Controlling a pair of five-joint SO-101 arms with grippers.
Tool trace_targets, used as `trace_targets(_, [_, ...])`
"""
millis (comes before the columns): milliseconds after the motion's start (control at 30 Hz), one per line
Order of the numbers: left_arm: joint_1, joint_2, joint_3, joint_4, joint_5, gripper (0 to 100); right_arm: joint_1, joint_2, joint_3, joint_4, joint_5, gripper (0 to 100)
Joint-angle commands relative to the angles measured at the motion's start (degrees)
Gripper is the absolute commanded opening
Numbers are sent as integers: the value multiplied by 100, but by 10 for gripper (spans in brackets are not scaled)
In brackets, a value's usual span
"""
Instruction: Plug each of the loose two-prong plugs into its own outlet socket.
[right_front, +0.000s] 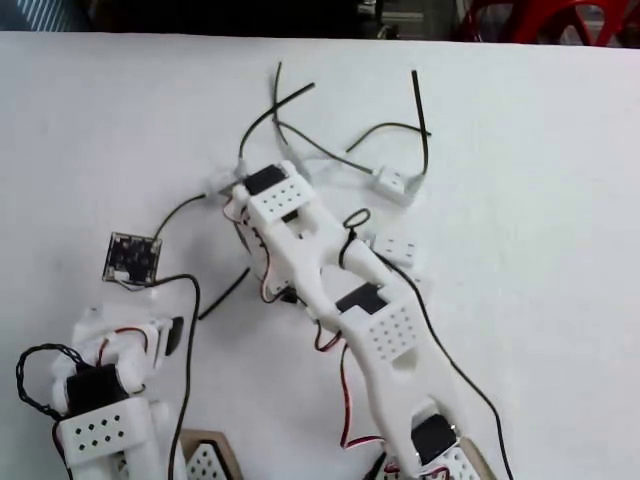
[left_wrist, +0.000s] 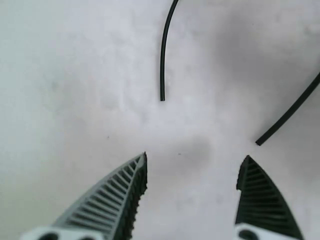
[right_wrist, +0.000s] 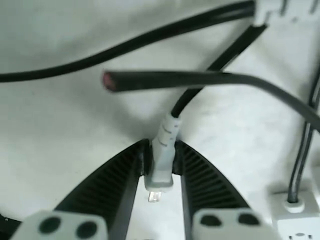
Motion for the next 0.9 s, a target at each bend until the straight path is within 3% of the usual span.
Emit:
trace_targets(0, [-4,-75,-18,-141,-9,286,57,-268,-229,75,-62,74])
trace_targets(167, [-4,-75,-18,-141,-9,286,57,-382,-176,84,-62,103])
trace_targets(533, [4,-75,-18,-141,-9,286,57,-462,-229,57,-26,32])
trace_targets(867, [4,-75,-18,-141,-9,286,-75,-2141,316,84,-26,17])
